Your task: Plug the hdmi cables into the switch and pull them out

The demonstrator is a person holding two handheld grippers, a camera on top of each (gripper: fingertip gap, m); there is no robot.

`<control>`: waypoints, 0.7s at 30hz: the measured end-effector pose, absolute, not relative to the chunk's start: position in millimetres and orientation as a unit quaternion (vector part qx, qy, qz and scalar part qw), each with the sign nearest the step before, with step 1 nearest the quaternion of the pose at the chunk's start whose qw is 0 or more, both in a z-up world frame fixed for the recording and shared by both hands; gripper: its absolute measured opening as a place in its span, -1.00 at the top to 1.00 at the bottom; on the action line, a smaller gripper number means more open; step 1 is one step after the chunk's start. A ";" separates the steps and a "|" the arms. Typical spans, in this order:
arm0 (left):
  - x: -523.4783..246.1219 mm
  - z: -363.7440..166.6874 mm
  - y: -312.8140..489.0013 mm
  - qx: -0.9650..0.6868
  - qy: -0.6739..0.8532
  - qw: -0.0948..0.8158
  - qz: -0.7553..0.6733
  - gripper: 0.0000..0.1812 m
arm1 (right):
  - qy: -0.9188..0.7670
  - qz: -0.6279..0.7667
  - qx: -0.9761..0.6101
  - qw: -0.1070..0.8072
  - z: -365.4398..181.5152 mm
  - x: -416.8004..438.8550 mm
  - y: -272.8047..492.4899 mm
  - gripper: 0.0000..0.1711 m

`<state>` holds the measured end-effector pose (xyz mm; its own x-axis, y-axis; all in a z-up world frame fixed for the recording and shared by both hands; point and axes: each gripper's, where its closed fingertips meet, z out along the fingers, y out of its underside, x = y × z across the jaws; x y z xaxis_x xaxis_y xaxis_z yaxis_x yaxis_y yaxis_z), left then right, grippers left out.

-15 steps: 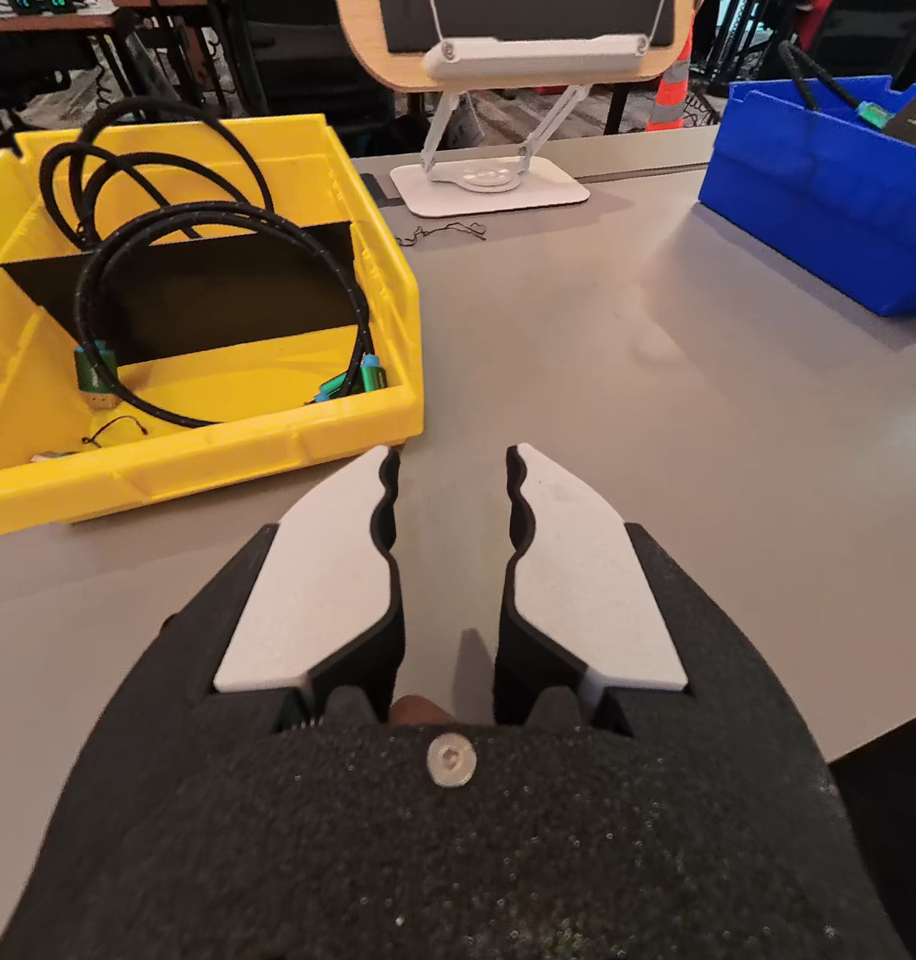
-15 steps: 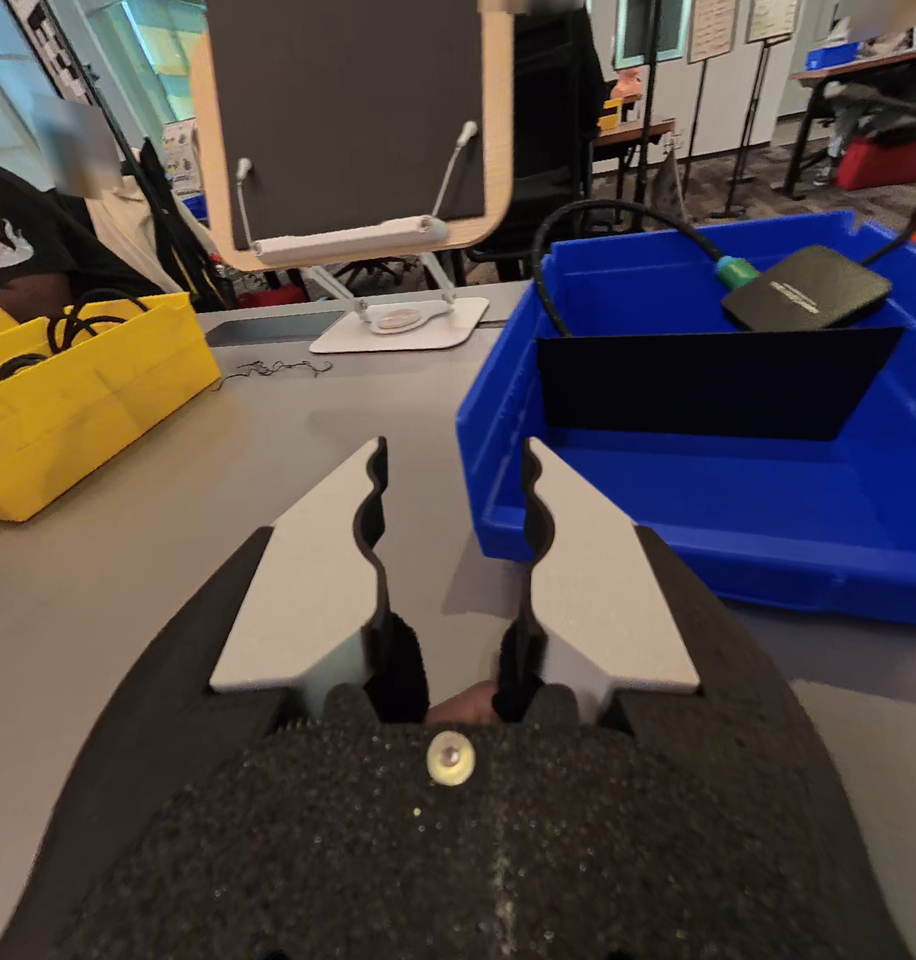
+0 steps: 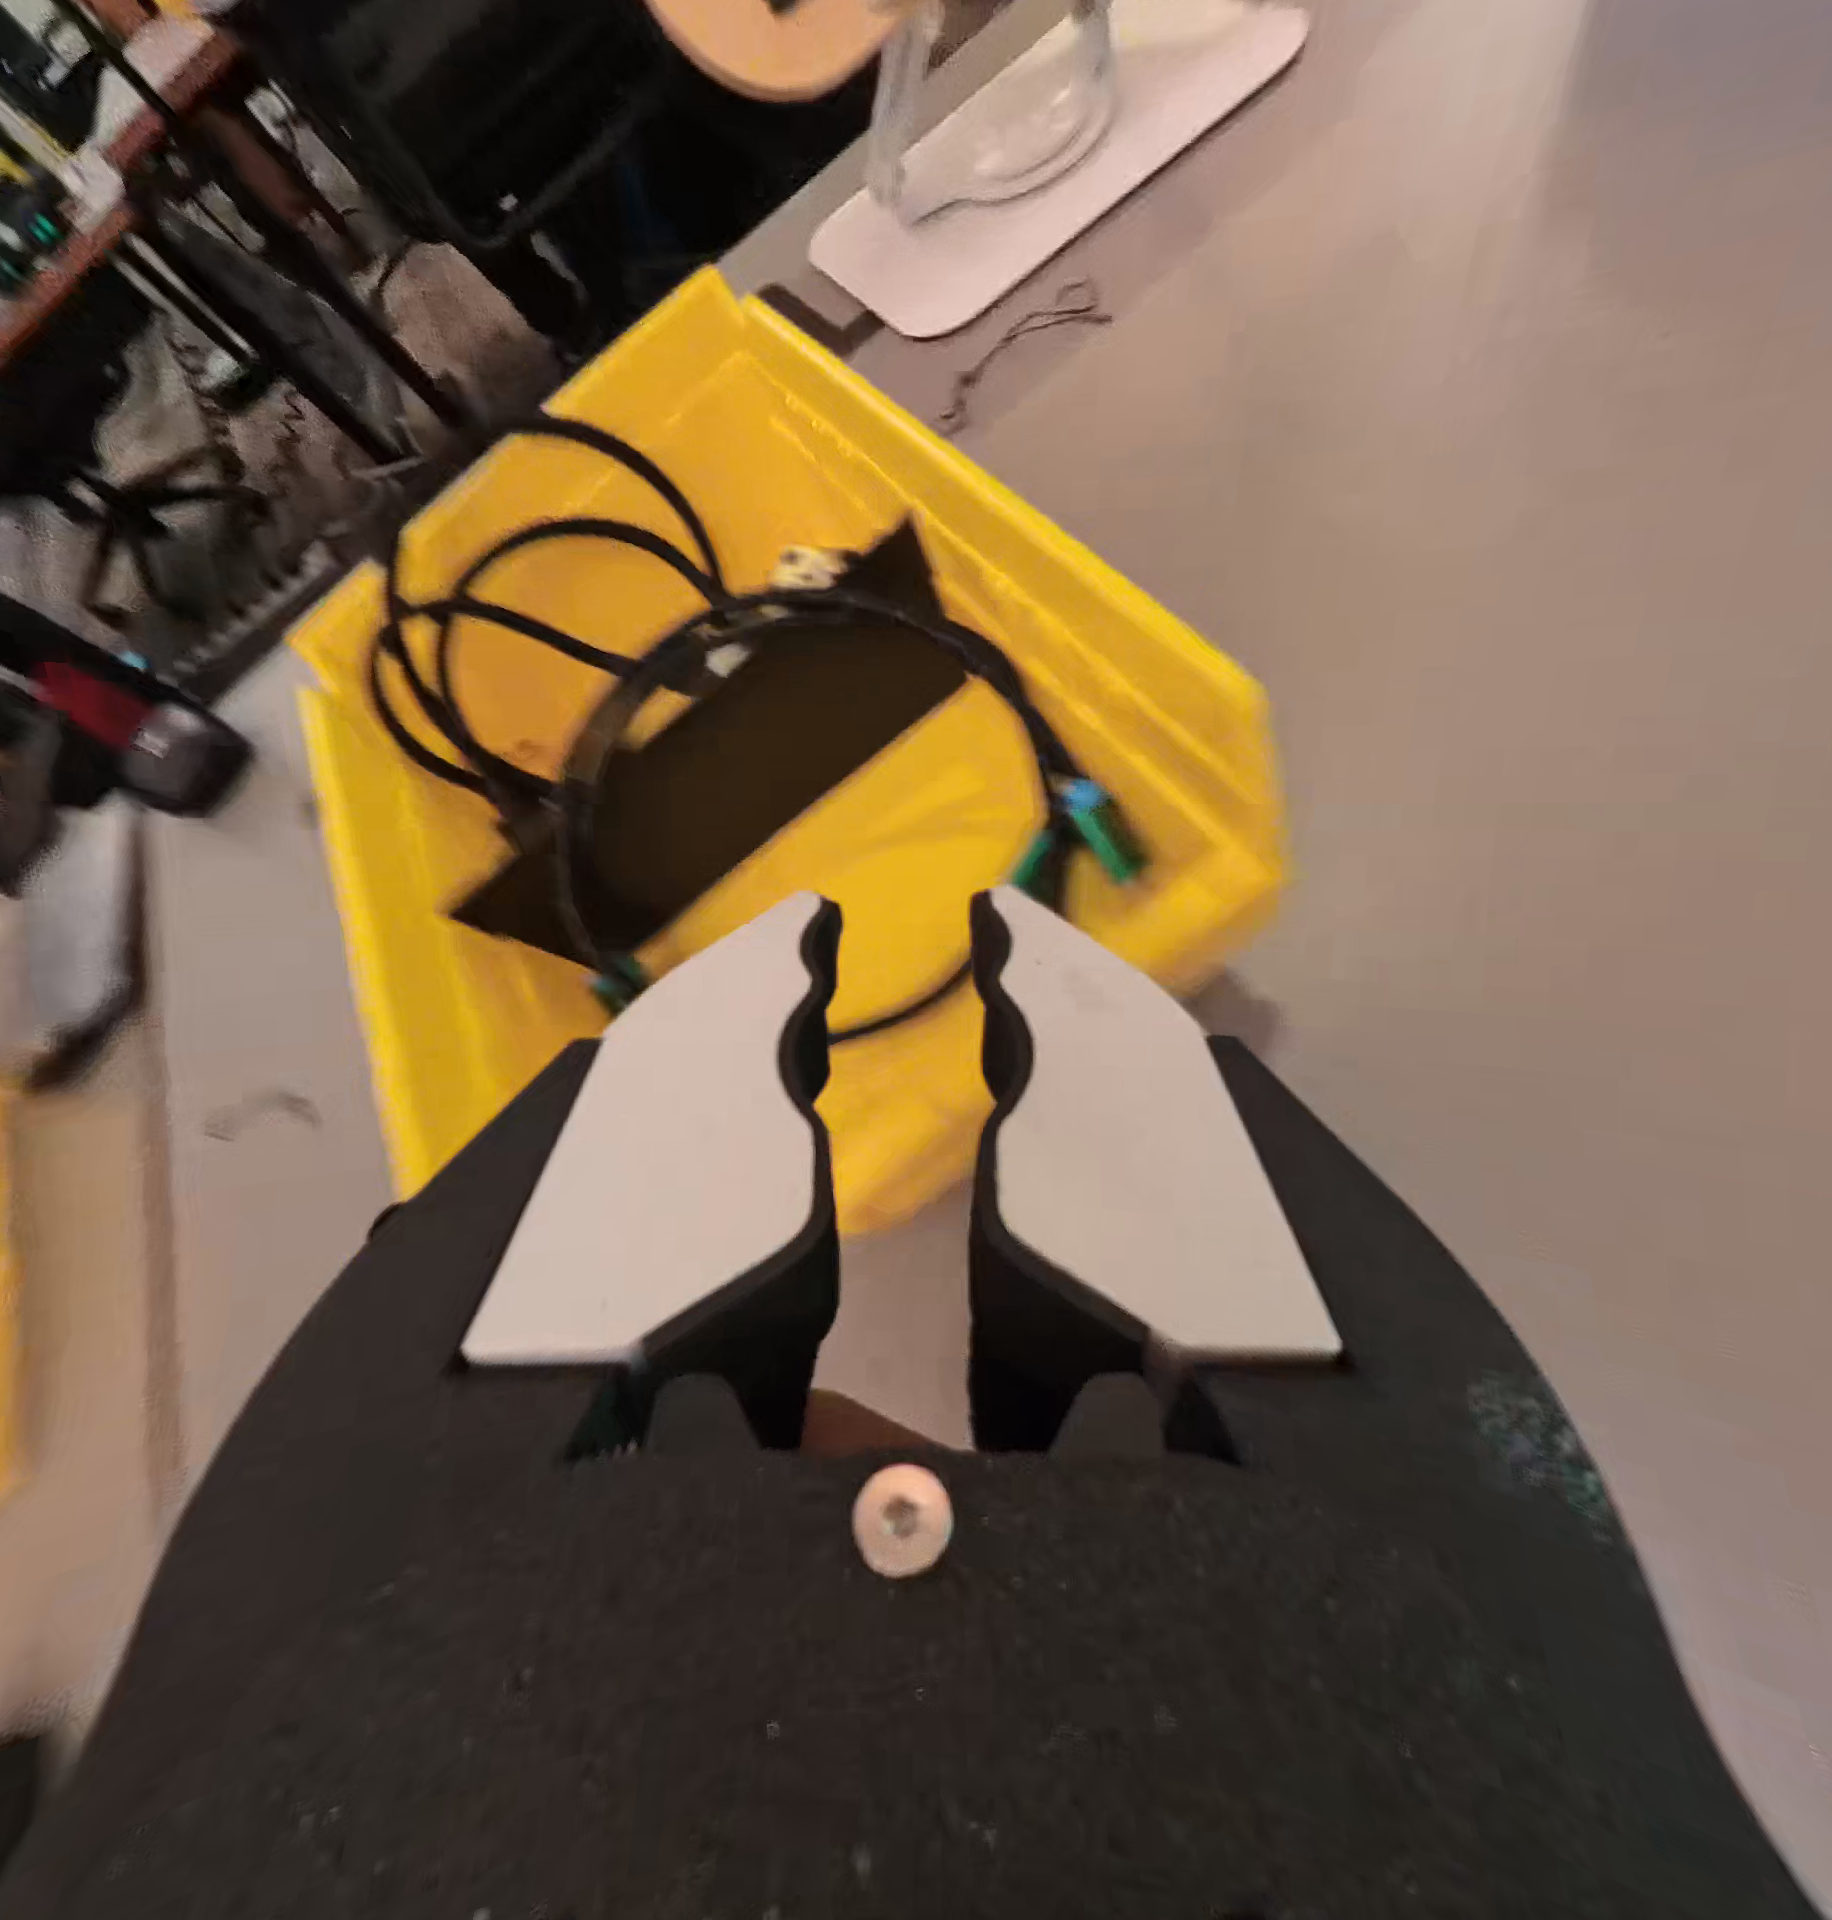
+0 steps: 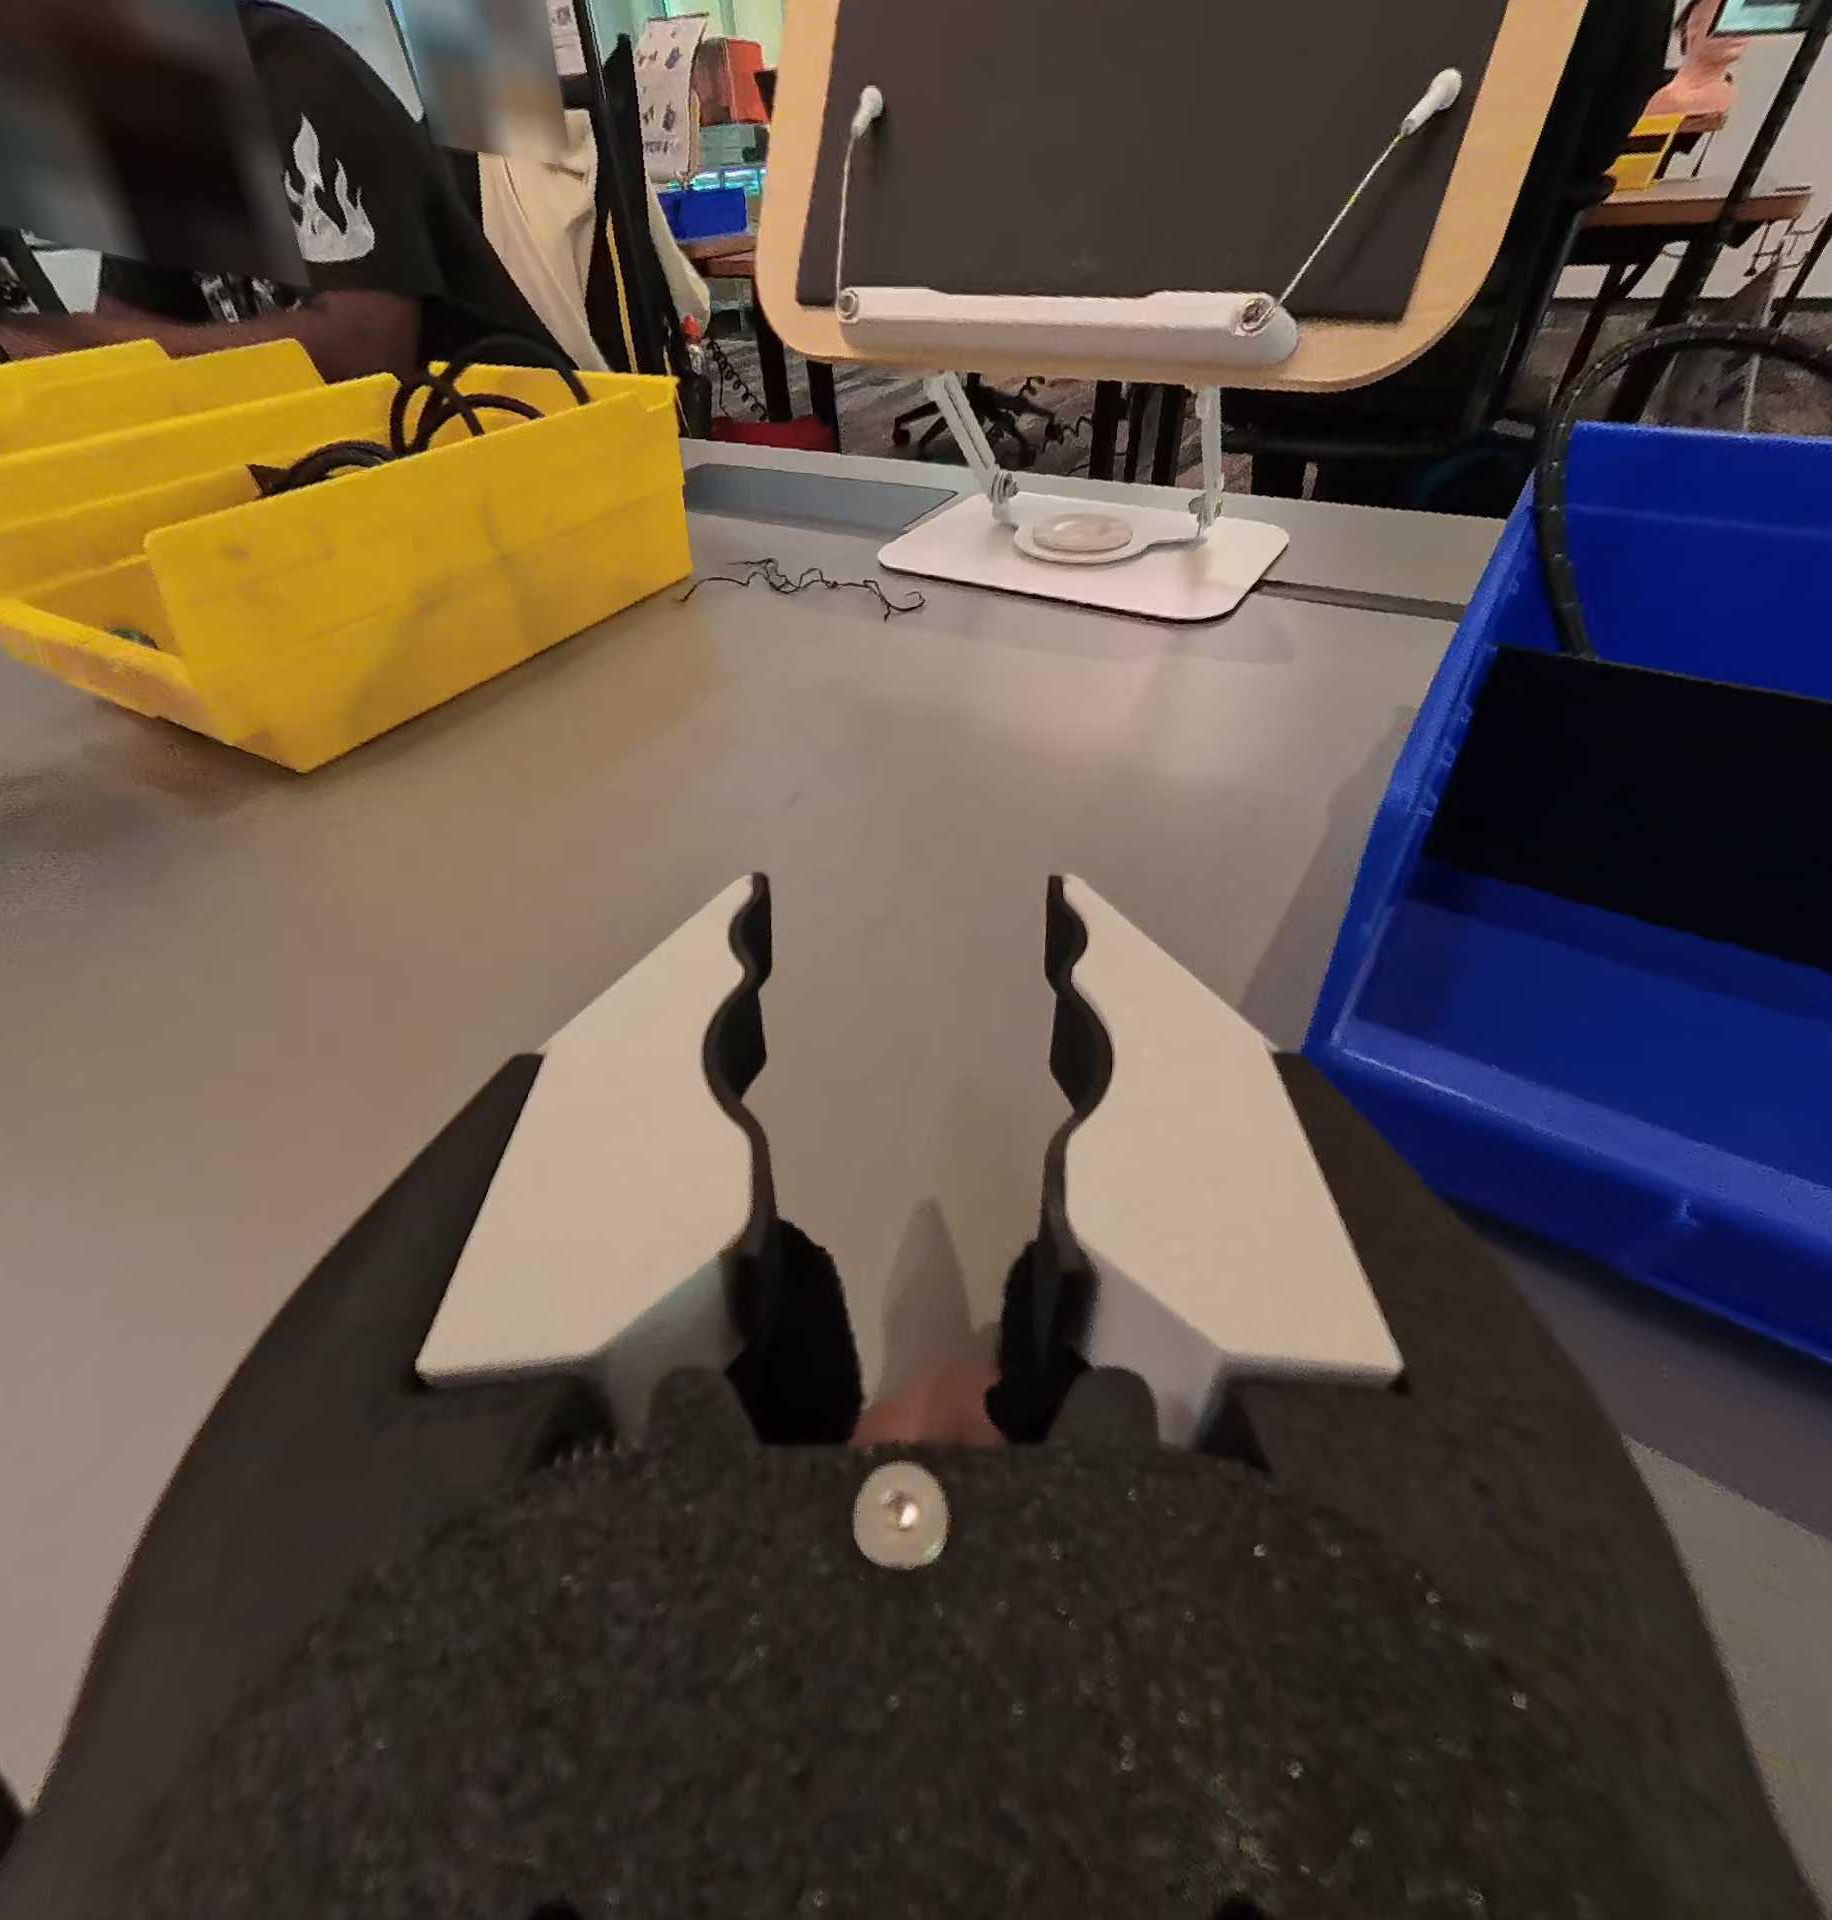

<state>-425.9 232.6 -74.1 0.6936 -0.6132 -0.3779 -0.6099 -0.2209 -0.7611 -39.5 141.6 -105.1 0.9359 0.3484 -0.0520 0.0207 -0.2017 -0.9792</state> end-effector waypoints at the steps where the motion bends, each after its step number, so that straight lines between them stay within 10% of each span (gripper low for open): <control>1: -431.2 -65.5 254.4 -0.775 0.411 0.480 0.028 0.75 | -0.122 0.132 -0.762 0.622 -104.7 -38.8 139.2 0.39; 9: -465.7 -101.1 377.1 -0.764 0.590 0.204 0.163 0.54 | -0.086 0.102 -0.776 0.616 -111.7 -2.1 117.0 0.29; 13: -466.1 -121.7 377.8 -0.747 0.640 0.115 0.139 0.84 | -0.074 0.116 -0.793 0.593 -121.5 8.1 98.2 0.17; 21: -463.7 -91.4 374.2 -0.726 0.650 0.187 0.128 0.86 | -0.074 0.112 -0.815 0.563 -134.9 13.7 70.8 0.18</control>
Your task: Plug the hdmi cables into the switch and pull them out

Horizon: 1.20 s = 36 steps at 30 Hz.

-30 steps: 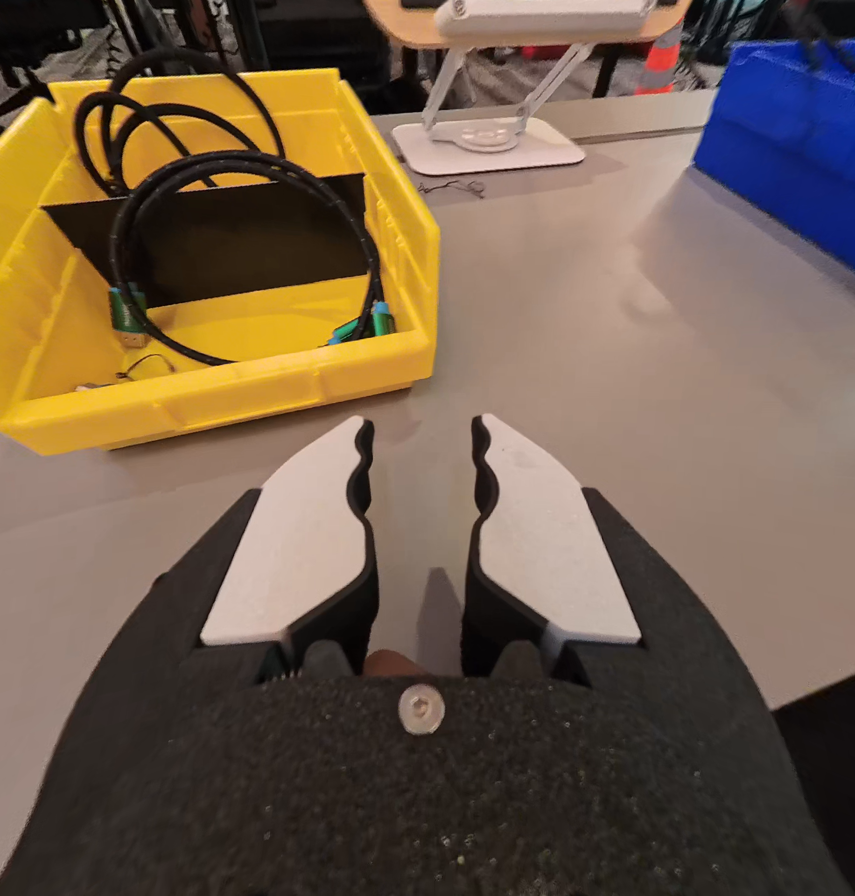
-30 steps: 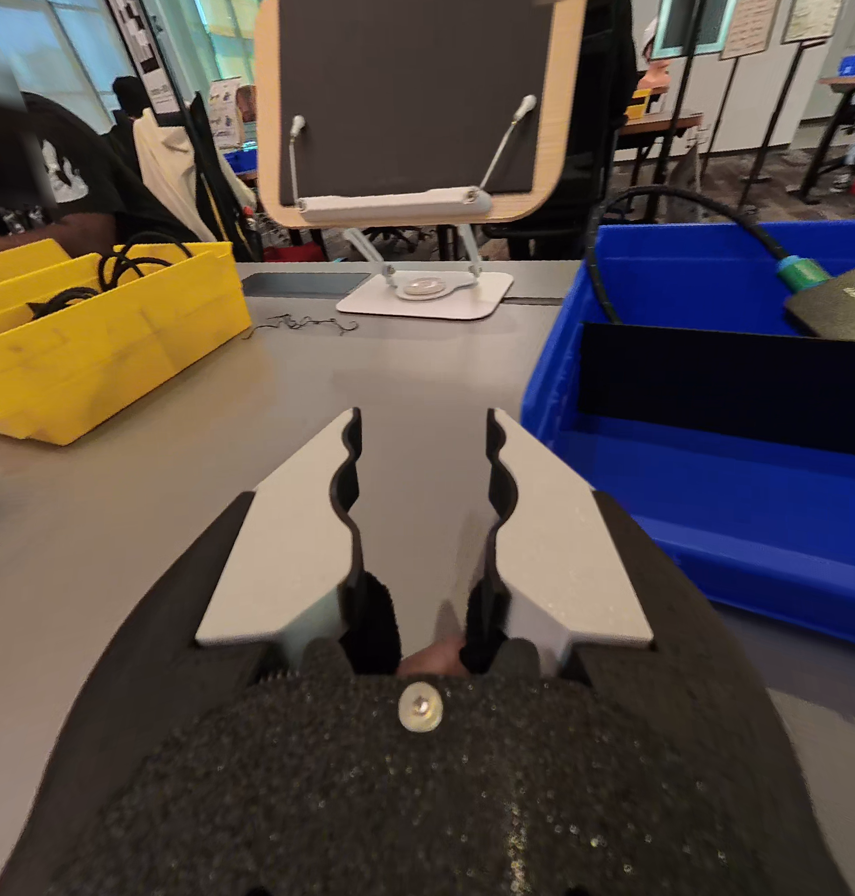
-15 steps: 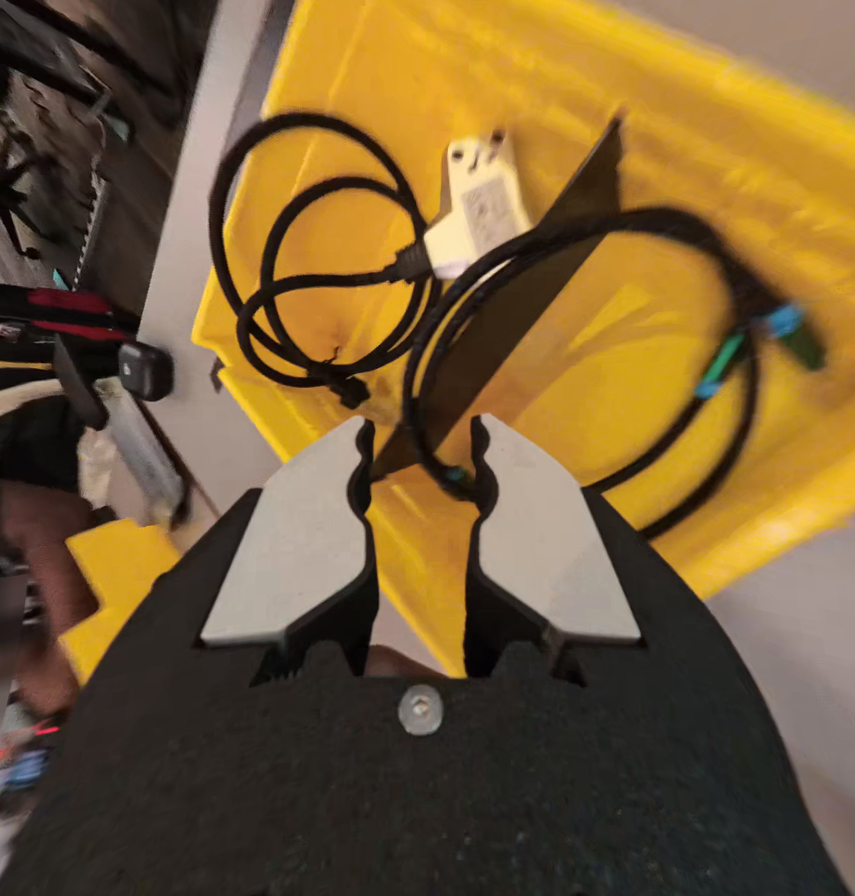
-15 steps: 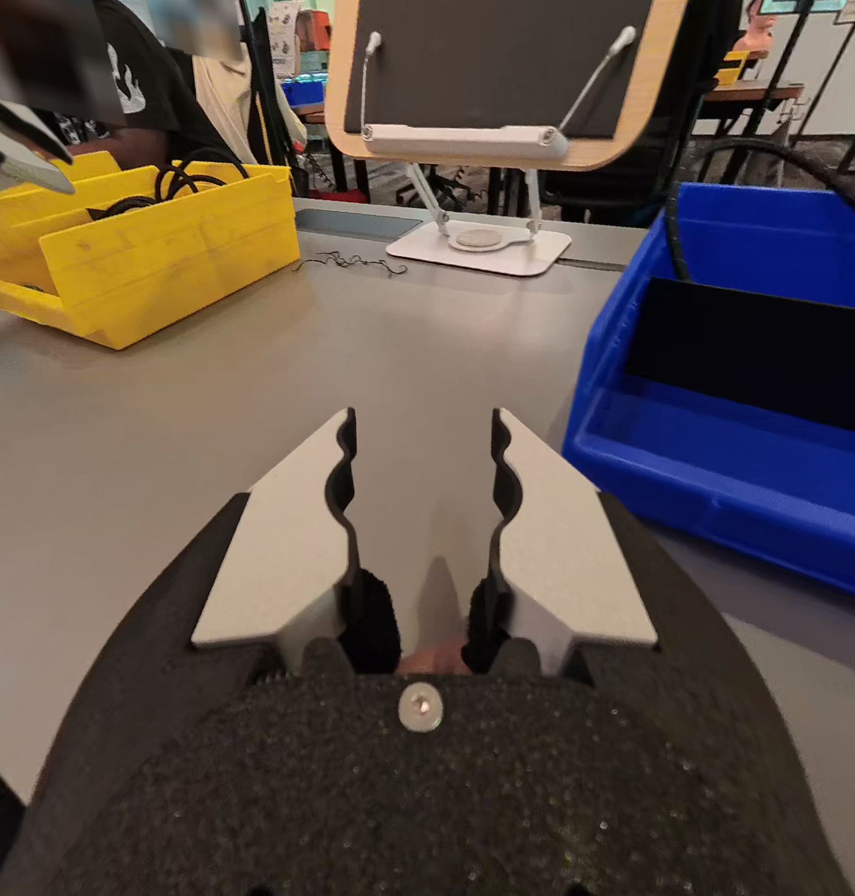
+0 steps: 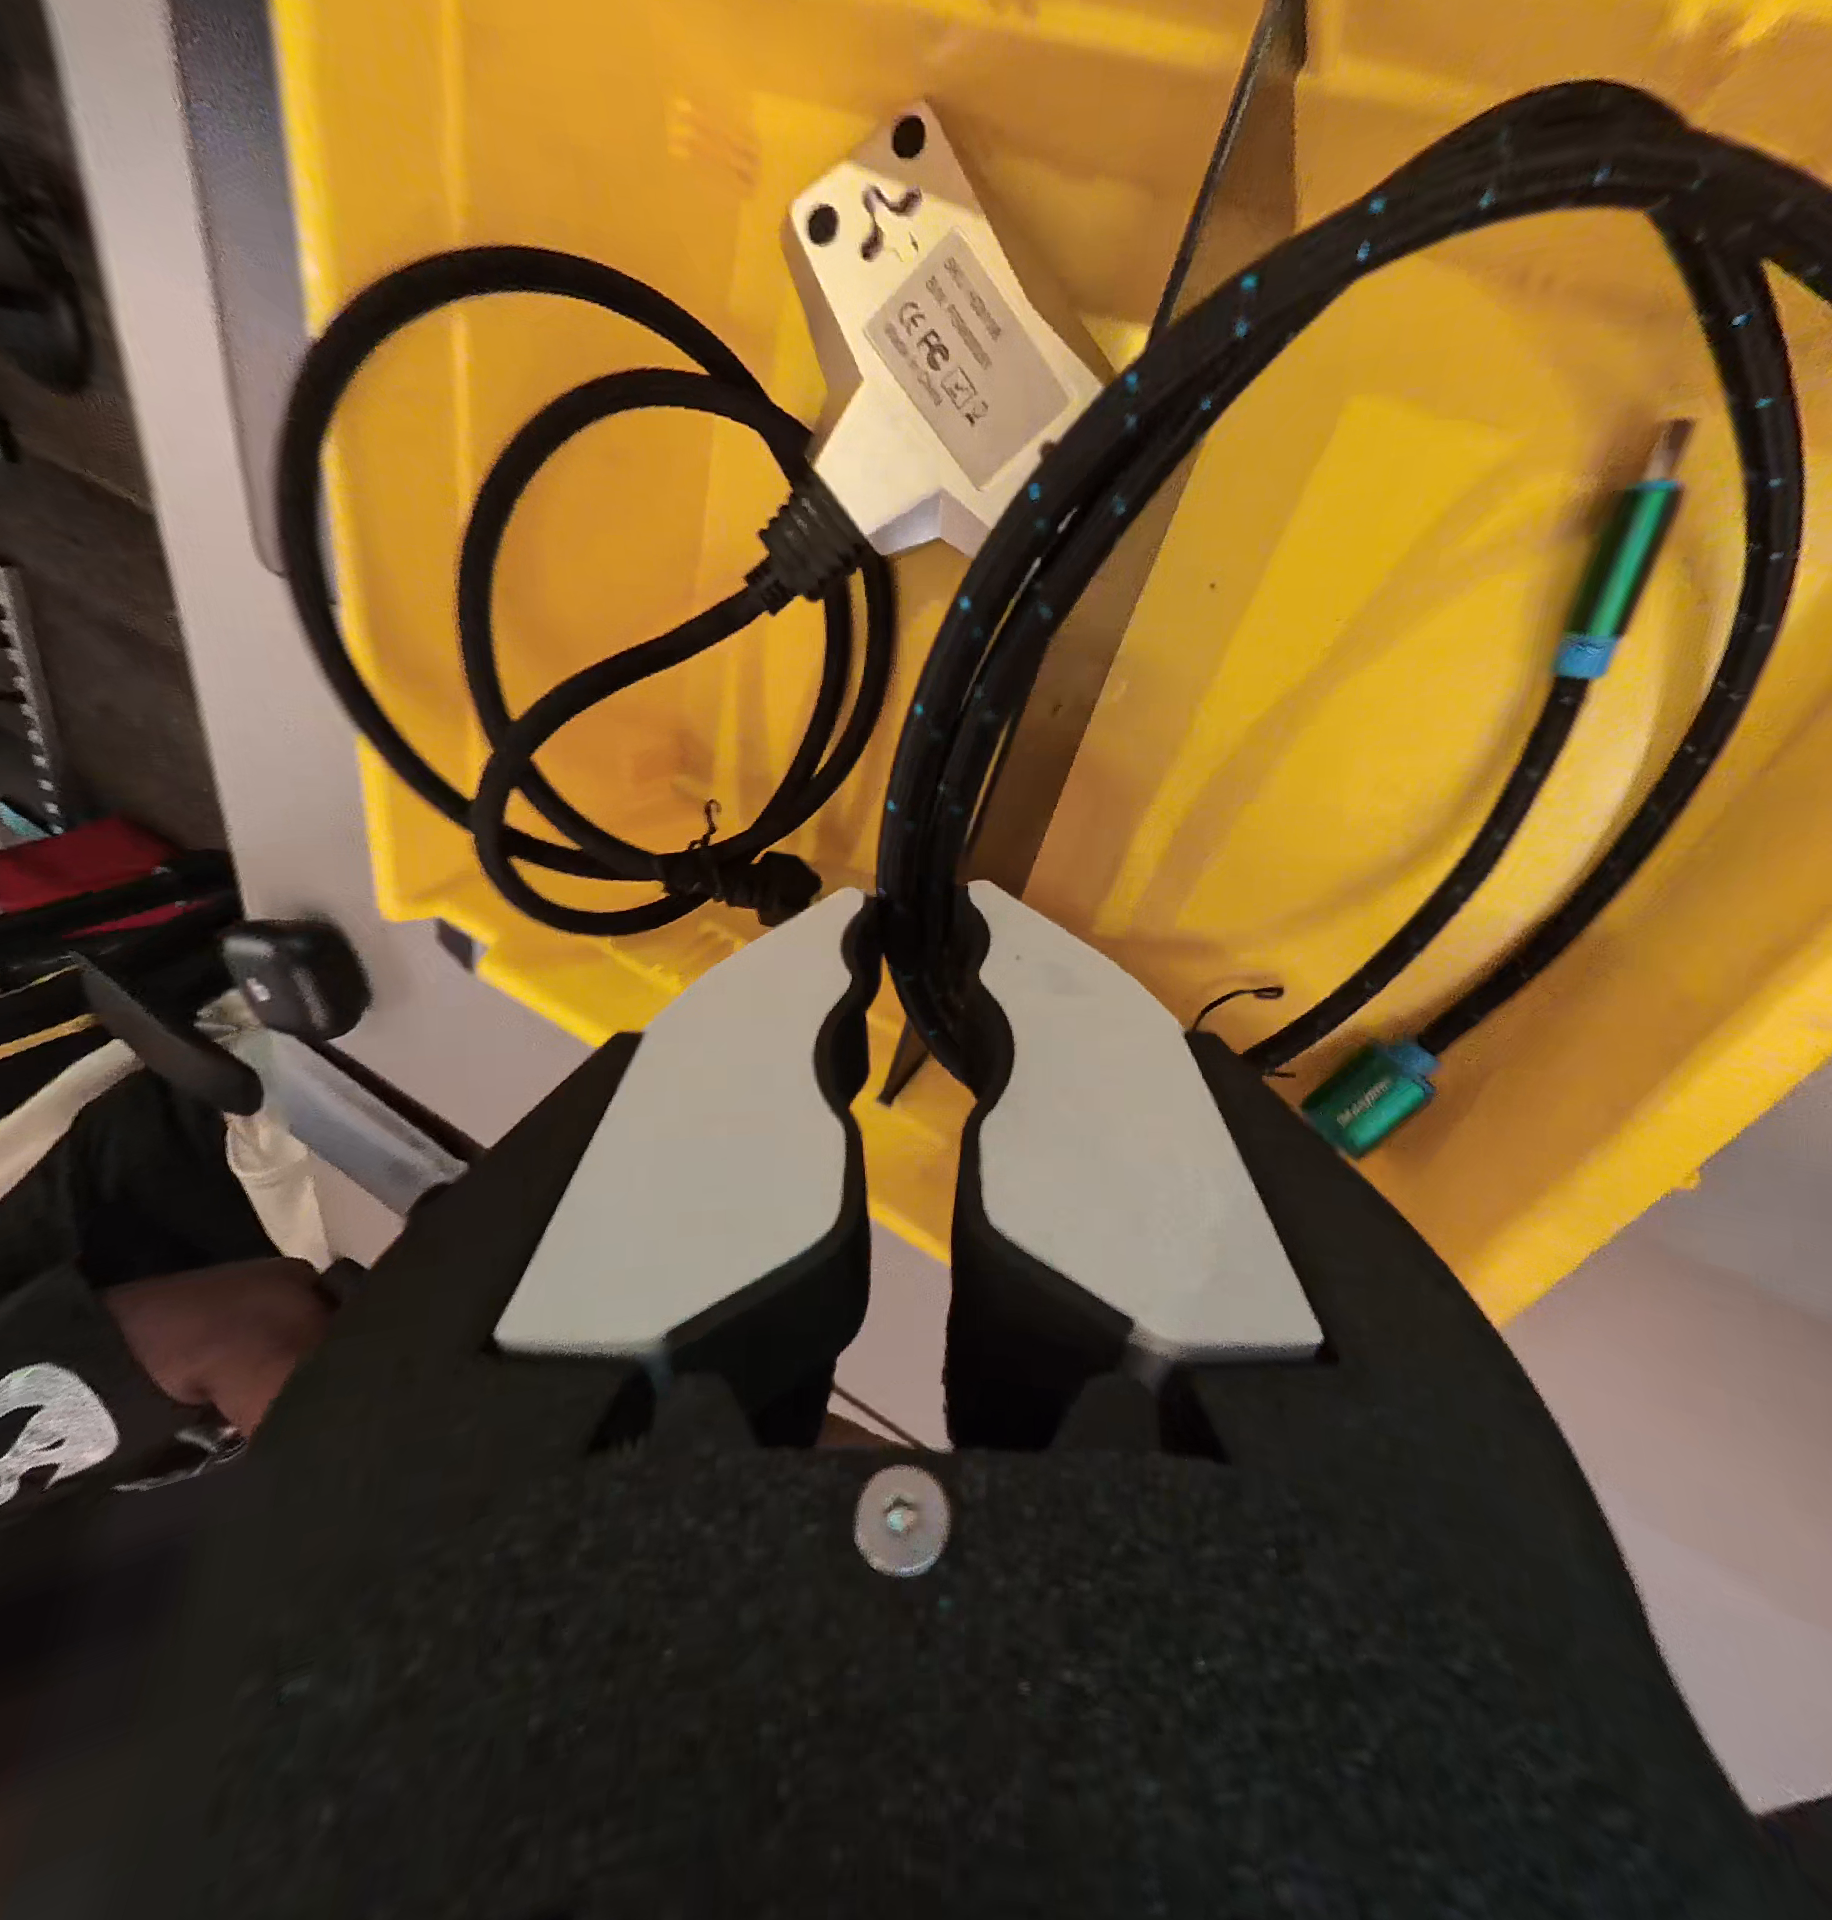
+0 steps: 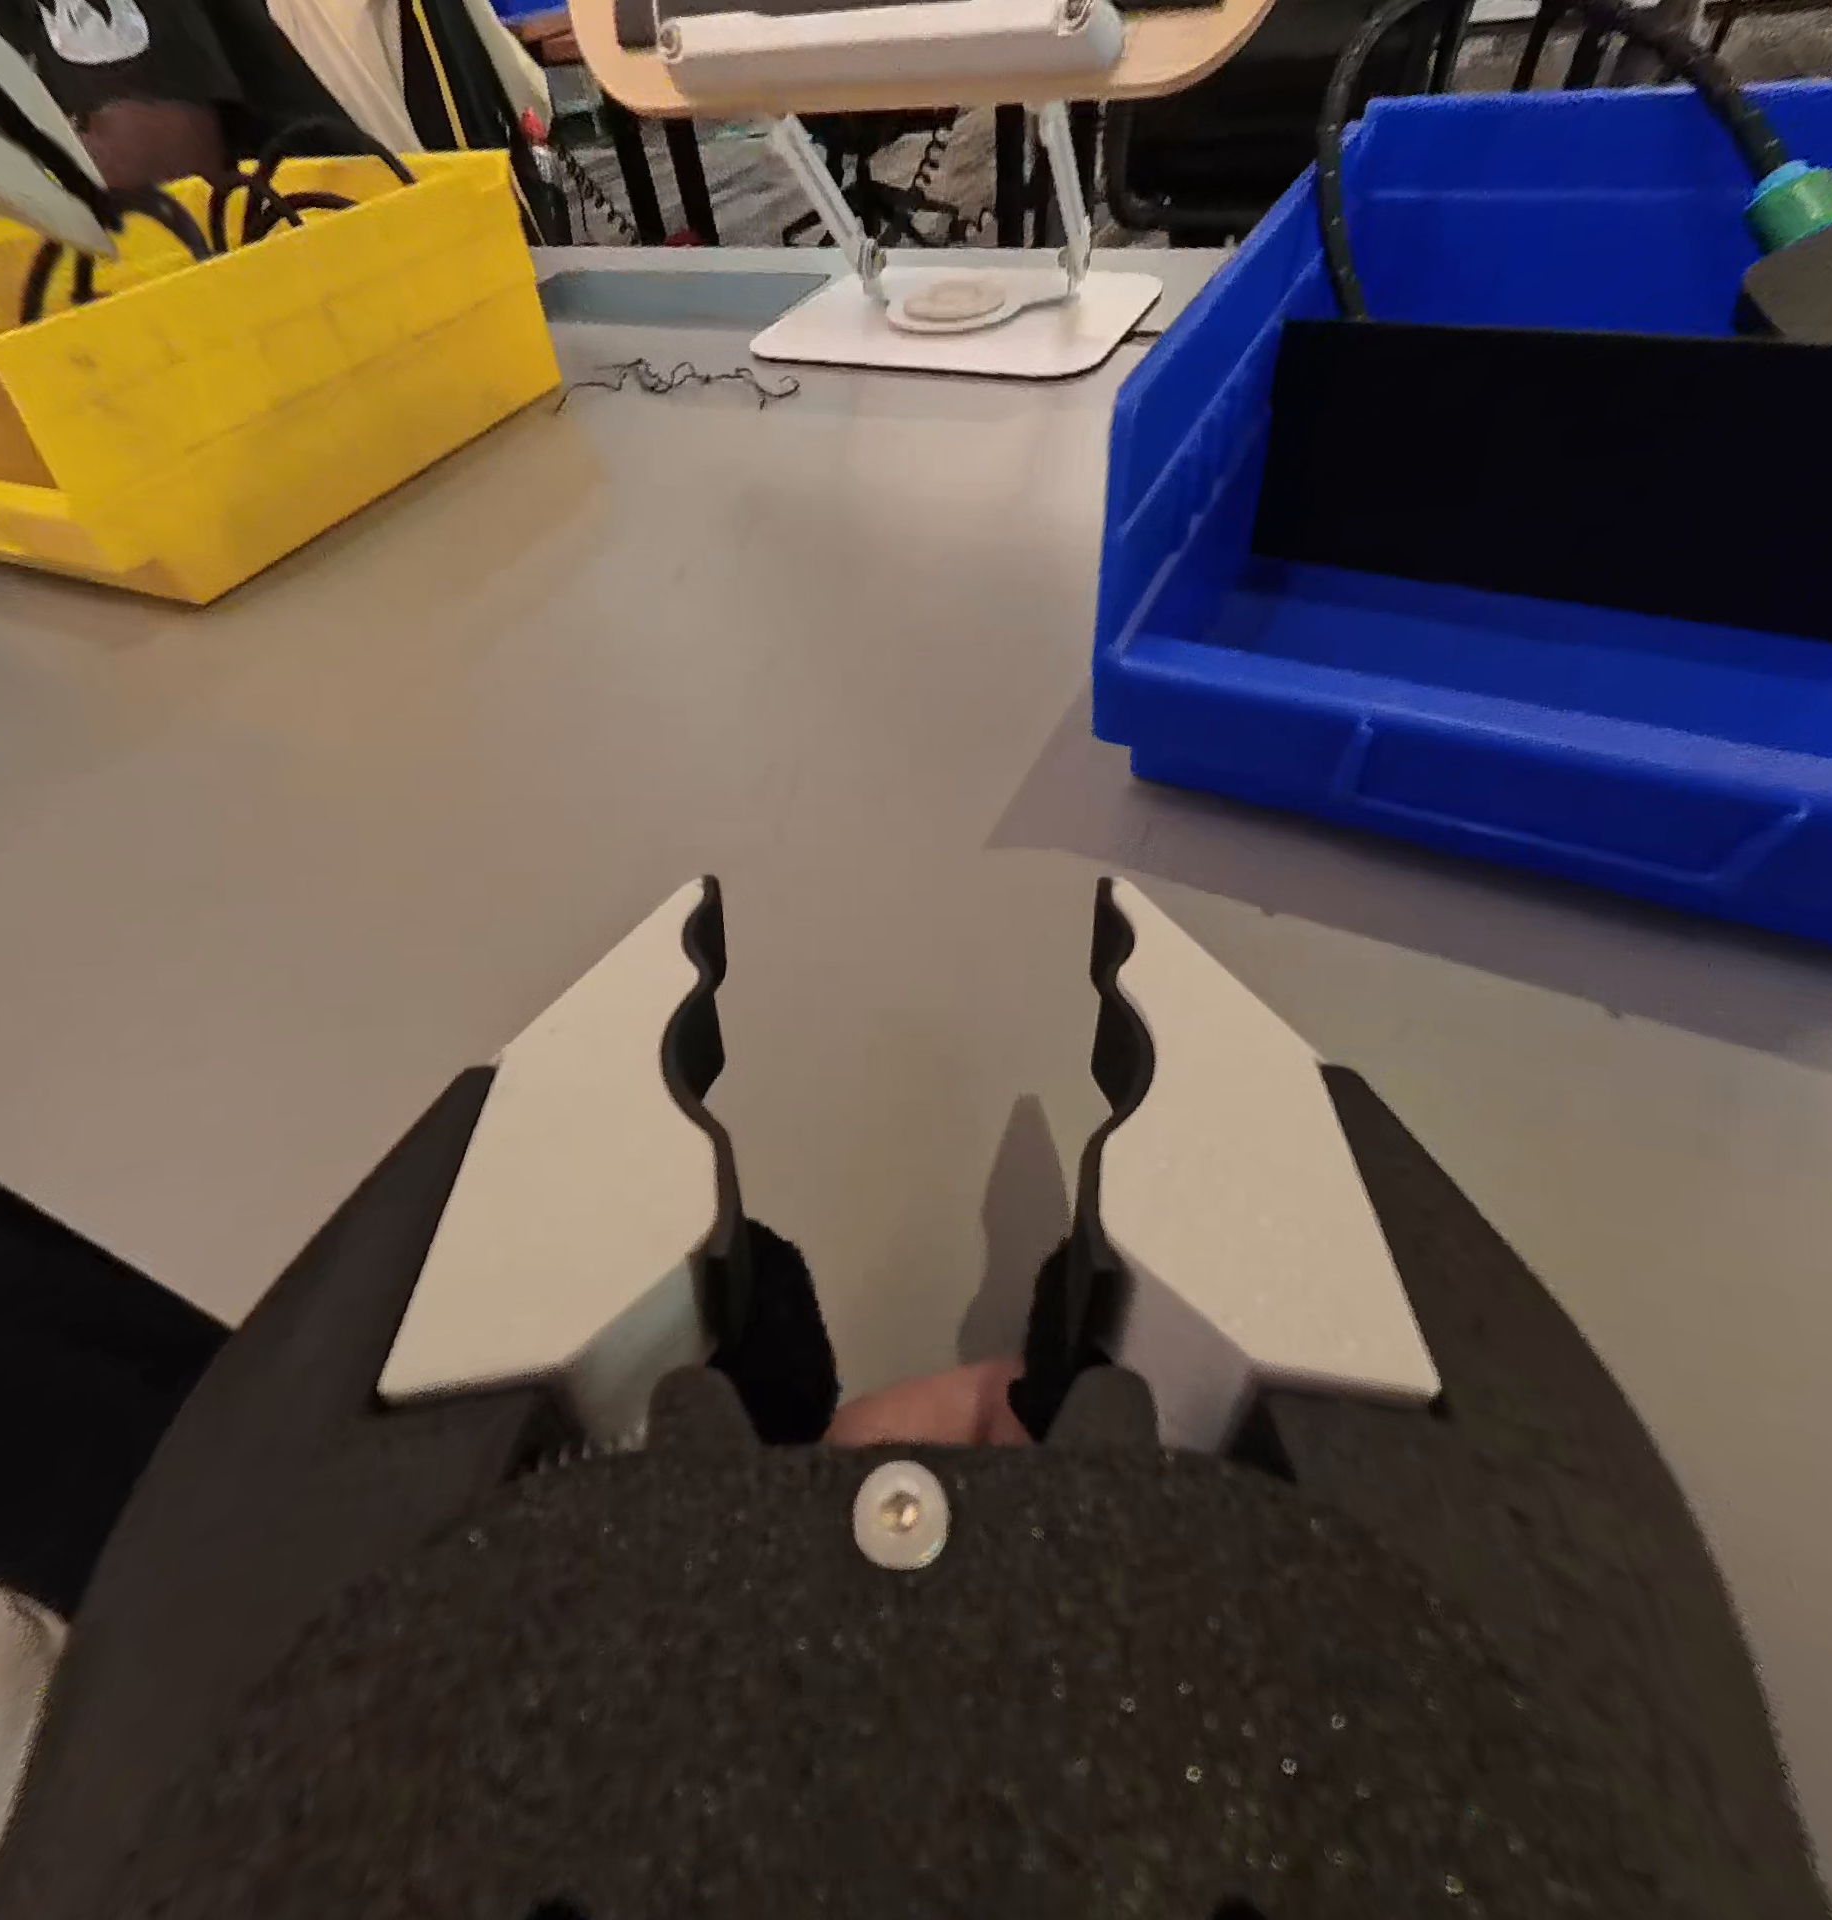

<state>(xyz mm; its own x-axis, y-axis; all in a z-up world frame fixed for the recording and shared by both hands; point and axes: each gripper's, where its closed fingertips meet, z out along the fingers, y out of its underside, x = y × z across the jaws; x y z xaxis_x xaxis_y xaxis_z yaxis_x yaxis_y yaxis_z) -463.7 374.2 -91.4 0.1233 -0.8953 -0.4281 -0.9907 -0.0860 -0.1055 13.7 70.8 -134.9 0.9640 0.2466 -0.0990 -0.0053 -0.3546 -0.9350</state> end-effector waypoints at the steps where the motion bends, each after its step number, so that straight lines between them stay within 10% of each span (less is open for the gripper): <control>1: -464.4 -83.7 372.7 -0.722 0.649 0.199 0.131 0.87 | -0.074 0.118 -0.816 0.561 -134.7 10.4 69.8 0.18; 10: -472.8 -8.1 350.0 -0.723 0.611 0.296 0.130 0.87 | -0.102 0.158 -0.809 0.556 -129.7 -26.3 82.4 0.18; 36: -460.2 -21.4 347.4 -0.699 0.619 0.320 0.160 0.93 | -0.125 0.204 -0.806 0.541 -132.9 -49.8 107.5 0.19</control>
<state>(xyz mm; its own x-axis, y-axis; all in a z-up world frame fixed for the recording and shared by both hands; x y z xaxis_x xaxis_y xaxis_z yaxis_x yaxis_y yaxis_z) -460.2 347.4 -21.4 0.1812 -0.7631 -0.6203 -0.9681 -0.0275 -0.2489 -49.8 107.5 -132.9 0.8857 0.4218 -0.1941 -0.0195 -0.3839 -0.9232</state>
